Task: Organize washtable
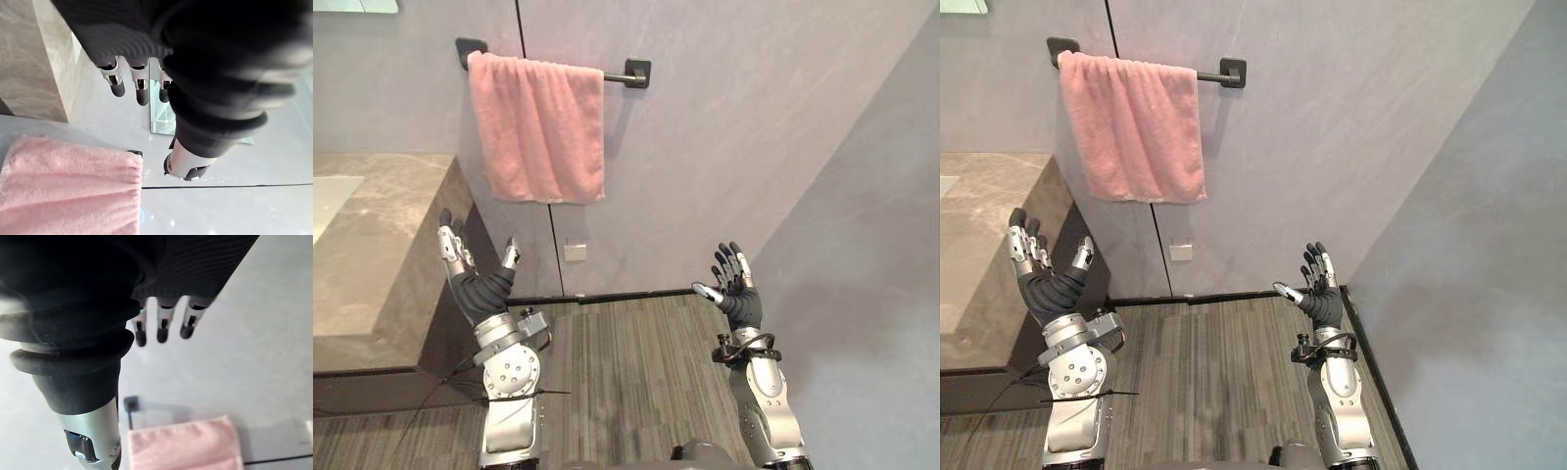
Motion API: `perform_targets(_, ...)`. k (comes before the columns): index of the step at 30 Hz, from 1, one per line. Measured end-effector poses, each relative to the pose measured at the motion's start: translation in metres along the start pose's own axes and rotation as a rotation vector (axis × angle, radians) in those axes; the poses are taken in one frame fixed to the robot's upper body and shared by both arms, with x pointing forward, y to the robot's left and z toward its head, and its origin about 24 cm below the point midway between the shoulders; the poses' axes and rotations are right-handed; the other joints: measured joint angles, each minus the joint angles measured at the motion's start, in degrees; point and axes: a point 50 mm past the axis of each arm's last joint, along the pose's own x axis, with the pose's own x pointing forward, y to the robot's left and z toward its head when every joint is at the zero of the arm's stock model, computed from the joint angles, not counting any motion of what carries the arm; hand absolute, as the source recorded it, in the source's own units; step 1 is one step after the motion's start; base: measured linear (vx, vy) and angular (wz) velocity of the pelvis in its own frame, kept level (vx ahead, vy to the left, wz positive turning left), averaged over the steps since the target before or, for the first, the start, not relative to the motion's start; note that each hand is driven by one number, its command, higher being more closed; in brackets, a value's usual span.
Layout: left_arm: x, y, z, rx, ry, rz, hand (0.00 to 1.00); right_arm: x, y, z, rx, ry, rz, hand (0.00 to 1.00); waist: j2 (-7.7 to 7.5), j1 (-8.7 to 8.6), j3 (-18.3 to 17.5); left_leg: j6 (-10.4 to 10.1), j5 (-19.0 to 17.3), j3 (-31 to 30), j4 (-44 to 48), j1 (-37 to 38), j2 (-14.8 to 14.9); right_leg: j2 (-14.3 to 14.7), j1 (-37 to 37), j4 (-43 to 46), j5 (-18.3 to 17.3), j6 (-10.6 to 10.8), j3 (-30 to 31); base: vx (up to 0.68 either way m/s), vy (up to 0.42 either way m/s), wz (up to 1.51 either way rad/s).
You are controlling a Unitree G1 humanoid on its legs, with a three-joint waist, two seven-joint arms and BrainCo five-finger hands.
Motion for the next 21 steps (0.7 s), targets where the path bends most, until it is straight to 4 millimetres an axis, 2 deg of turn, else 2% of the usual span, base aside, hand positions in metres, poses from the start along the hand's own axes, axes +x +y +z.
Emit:
perform_targets(1,0.001,0.002,0.0,0.042,-0.012,0.017,0.0,0.0,0.001,0.001,0.005,-0.011,0.001,0.0,-0.83,-0.28,-0.53,-0.64,-1.23,-0.24,-0.2,0.94,-0.15,2.76,0.26,-12.25,4.57,1.15,3.64,0.31,-0.148,0.07)
perform_targets(2,0.001,0.002,0.0,0.048,-0.014,0.022,0.0,0.0,0.001,0.001,0.004,-0.011,0.001,0.0,-1.03,-0.57,-0.66,-0.92,-1.56,-0.55,-0.14,1.15,-0.3,3.02,0.23,-13.71,5.65,0.91,4.5,0.33,-0.185,0.5)
perform_targets(3,0.001,0.003,-0.001,0.069,-0.016,0.035,0.0,-0.001,-0.001,0.0,-0.002,-0.004,-0.002,0.0,-0.91,-2.01,-0.62,-1.57,-2.93,-3.2,-0.03,2.74,-0.19,3.94,1.52,-13.86,12.0,-1.54,6.73,0.33,-0.176,0.68)
perform_targets(4,-0.001,0.004,-0.003,0.09,-0.009,0.061,0.0,-0.002,-0.002,-0.001,-0.009,0.007,-0.007,0.0,0.1,-2.33,-1.3,-1.95,-3.3,-4.78,0.27,3.91,1.36,5.12,2.83,-13.12,10.57,-3.78,5.53,0.41,-0.208,0.66)
perform_targets(6,-0.003,0.005,-0.004,0.112,0.001,0.096,0.0,-0.004,-0.001,-0.002,-0.012,0.012,0.003,0.0,1.94,-2.35,-1.52,-2.47,-3.03,-6.52,5.02,2.56,2.86,6.1,4.57,-13.16,9.13,-5.55,3.5,0.42,-0.196,0.33)
perform_targets(7,-0.002,0.006,-0.005,0.129,0.002,0.106,0.0,-0.005,0.001,-0.004,-0.01,0.021,0.01,0.0,2.37,-2.44,-1.56,-3.52,-2.44,-7.29,9.46,0.82,3.1,6.25,5.54,-13.43,8.38,-6.28,2.64,0.46,-0.228,0.43)
perform_targets(8,-0.002,0.006,-0.005,0.13,0.004,0.11,0.0,-0.008,0.003,-0.006,-0.009,0.033,0.015,0.0,2.5,-2.5,-1.5,-5.94,-0.93,-7.41,16.95,-2.65,3.12,6.16,6.79,-14.0,7.62,-6.79,2.03,0.42,-0.195,0.42)
perform_targets(9,-0.002,0.009,-0.007,0.142,0.011,0.121,0.0,-0.011,0.005,-0.007,-0.007,0.044,0.027,0.0,2.75,-1.92,-1.23,-7.32,-0.58,-6.34,27.19,-7.02,4.22,6.46,9.34,-14.99,6.88,-7.51,1.88,0.32,-0.132,0.26)
perform_targets(11,-0.002,0.018,-0.01,0.17,0.027,0.16,0.0,-0.011,0.011,-0.006,0.005,0.042,0.041,0.0,2.59,-0.7,-1.45,-7.25,-0.64,-3.6,32.51,-9.85,7.01,6.71,12.92,-16.33,6.35,-8.33,1.94,0.26,-0.083,-0.01)
perform_targets(12,-0.002,0.023,-0.011,0.185,0.031,0.178,0.0,-0.011,0.012,-0.003,0.007,0.03,0.05,0.0,2.27,-0.39,-1.61,-7.19,-0.68,-2.69,31.55,-11.36,8.07,6.27,14.19,-17.19,6.22,-8.5,1.75,0.24,-0.067,0.01)
perform_targets(14,-0.002,0.028,-0.012,0.204,0.04,0.195,0.0,-0.01,0.01,0.0,0.001,0.017,0.047,0.0,1.7,0.53,-1.82,-7.0,-0.38,-1.1,21.5,-13.42,9.01,4.05,16.44,-19.19,5.58,-7.5,1.34,0.18,-0.016,0.11)
perform_targets(16,-0.002,0.028,-0.012,0.204,0.038,0.188,0.0,-0.009,0.004,0.001,-0.019,0.015,0.035,0.0,2.45,-0.04,-1.92,-7.73,0.44,-1.13,10.98,-13.99,8.4,2.35,17.25,-19.47,4.95,-6.46,-0.27,0.13,0.143,0.44)
perform_targets(18,-0.001,0.028,-0.013,0.194,0.044,0.187,0.0,-0.009,-0.003,0.003,-0.04,0.011,0.021,0.0,3.21,-0.42,-2.4,-7.72,5.11,-1.95,2.34,-14.19,6.88,1.08,17.47,-19.32,3.94,-4.81,-1.46,0.1,0.236,0.48)
perform_targets(19,-0.002,0.029,-0.015,0.184,0.057,0.191,0.0,-0.009,-0.006,0.003,-0.052,0.012,0.014,0.0,4.26,-0.64,-2.74,-8.67,10.67,-3.9,-1.93,-13.98,5.86,0.58,17.64,-18.67,2.82,-3.21,-1.66,0.1,0.274,0.27)
perform_targets(20,-0.002,0.031,-0.016,0.177,0.067,0.202,0.0,-0.009,-0.004,-0.001,-0.042,0.03,0.012,0.0,3.7,0.21,-2.89,-9.21,13.78,-4.25,-2.85,-12.81,4.26,-1.04,18.32,-17.76,1.77,-1.73,-1.26,0.11,0.265,0.24)
perform_targets(21,-0.001,0.033,-0.016,0.178,0.067,0.209,0.0,-0.01,-0.003,-0.001,-0.041,0.032,0.016,0.0,3.16,0.26,-3.03,-9.1,13.83,-4.13,-3.17,-12.45,3.45,-1.87,18.45,-17.7,1.52,-1.33,-1.29,0.14,0.226,0.09)
